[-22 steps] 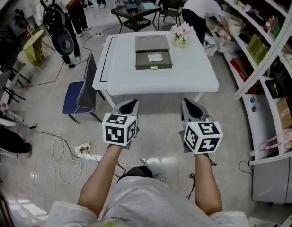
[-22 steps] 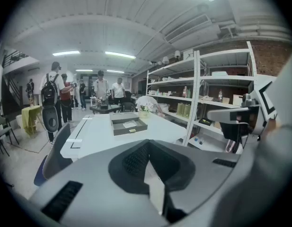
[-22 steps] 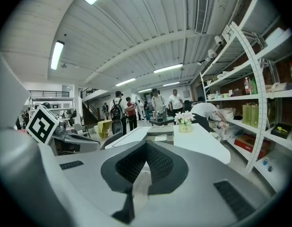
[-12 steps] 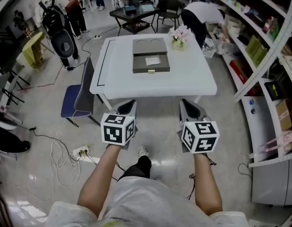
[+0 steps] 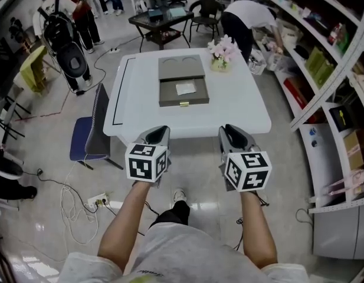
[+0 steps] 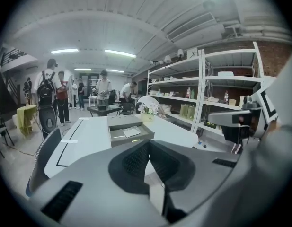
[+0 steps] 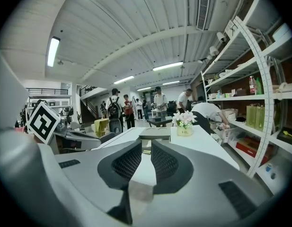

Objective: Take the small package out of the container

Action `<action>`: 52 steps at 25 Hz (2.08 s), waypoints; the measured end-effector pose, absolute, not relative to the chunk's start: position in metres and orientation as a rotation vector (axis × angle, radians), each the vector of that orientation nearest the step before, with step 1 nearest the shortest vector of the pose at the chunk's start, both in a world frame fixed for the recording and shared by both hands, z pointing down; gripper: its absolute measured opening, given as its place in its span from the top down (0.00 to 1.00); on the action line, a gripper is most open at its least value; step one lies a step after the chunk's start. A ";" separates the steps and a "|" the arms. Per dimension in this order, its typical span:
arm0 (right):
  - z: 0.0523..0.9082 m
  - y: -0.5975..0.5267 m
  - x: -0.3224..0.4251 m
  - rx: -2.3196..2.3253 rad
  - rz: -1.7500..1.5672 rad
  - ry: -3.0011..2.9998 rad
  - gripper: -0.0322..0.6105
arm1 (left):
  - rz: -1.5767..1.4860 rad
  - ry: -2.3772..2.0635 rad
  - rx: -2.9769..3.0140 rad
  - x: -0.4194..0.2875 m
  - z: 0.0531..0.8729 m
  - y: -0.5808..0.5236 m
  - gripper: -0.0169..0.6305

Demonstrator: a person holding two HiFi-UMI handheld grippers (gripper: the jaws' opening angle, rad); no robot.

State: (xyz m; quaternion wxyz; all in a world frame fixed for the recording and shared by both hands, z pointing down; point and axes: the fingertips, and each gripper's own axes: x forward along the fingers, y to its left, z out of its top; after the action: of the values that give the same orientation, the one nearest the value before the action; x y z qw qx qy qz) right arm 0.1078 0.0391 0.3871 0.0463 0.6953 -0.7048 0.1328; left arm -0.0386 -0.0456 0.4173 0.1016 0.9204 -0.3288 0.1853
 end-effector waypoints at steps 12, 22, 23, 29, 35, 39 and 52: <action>0.392 -0.067 0.136 2.088 0.469 -2.114 0.79 | 0.571 -0.937 2.699 -0.010 0.422 -0.154 0.97; 0.409 -0.150 0.142 1.967 0.526 -2.112 0.73 | 0.583 -0.921 2.674 -0.001 0.434 -0.231 0.97; 0.412 -0.158 0.142 1.953 0.536 -2.108 0.72 | 0.586 -0.923 2.669 -0.002 0.436 -0.238 0.97; 0.426 -0.201 0.147 1.876 0.580 -2.092 0.71 | 0.596 -0.926 2.651 -0.002 0.445 -0.275 0.97; 0.450 -0.224 0.149 1.690 0.610 -2.081 0.69 | 0.606 -0.904 2.646 0.011 0.455 -0.290 0.97; 0.465 -0.242 0.156 1.601 0.592 -2.070 0.69 | 0.622 -0.917 2.643 0.017 0.459 -0.301 0.97; 0.514 -0.304 0.168 1.209 0.533 -2.100 0.70 | 0.636 -1.095 2.517 0.030 0.476 -0.348 0.97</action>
State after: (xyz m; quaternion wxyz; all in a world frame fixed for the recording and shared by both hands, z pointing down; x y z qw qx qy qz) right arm 0.1683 -0.3042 0.5139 0.3243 0.4610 -0.8006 0.2032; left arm 0.0303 -0.3477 0.4757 0.1612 0.8817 -0.3834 0.2226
